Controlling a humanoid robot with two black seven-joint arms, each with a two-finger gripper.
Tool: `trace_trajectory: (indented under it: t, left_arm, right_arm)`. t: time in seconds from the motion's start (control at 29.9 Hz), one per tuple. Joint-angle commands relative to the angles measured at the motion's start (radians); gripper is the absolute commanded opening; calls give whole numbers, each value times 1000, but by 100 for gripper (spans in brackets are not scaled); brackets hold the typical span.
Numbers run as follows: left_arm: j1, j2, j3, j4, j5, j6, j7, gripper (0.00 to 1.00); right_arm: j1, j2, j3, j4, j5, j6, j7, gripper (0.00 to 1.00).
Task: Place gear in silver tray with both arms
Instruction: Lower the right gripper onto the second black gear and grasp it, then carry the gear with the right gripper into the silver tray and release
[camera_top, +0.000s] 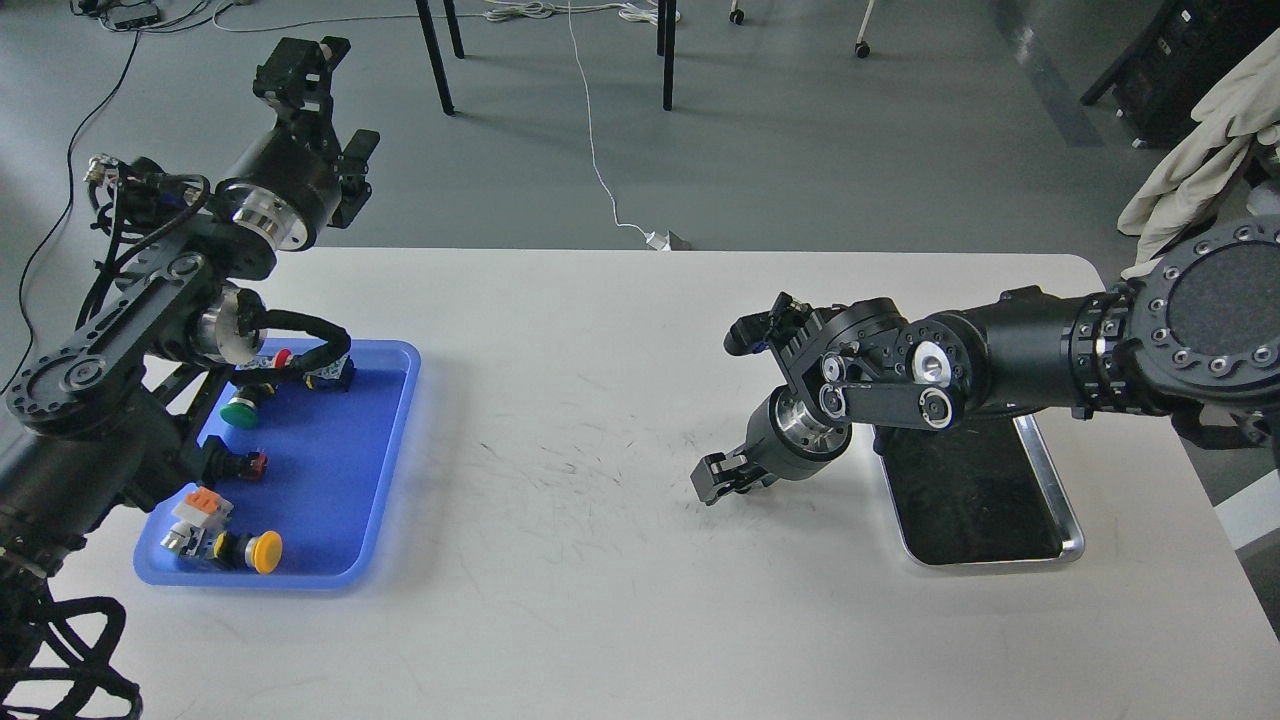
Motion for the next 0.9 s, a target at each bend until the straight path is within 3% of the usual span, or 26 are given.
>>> trace_trajectory:
  t: [0.0,0.13,0.43,0.6,0.77,0.87]
  left_arm:
    - [0,0,0,0,0,0,0,98]
    - [0,0,0,0,0,0,0,98]
    - [0,0,0,0,0,0,0,98]
    - [0,0,0,0,0,2,0,98]
    - [-2,0,-2,0,0,2,0,98]
    - [-2,0,-2,0,0,2,0,98]
  right_arm:
    - [1,0,0,-1,-14,0,0,54]
    - [2,0,-3,-1,-42,0,-1,39]
    - [10,0,-18,4,-42,0,3,18]
    - [51,0,-14,22,-36,0,11,17]
    - [181,0,18,156,-36,0,14,17]
    - [252,-96,35,258,-39,0,17,16]
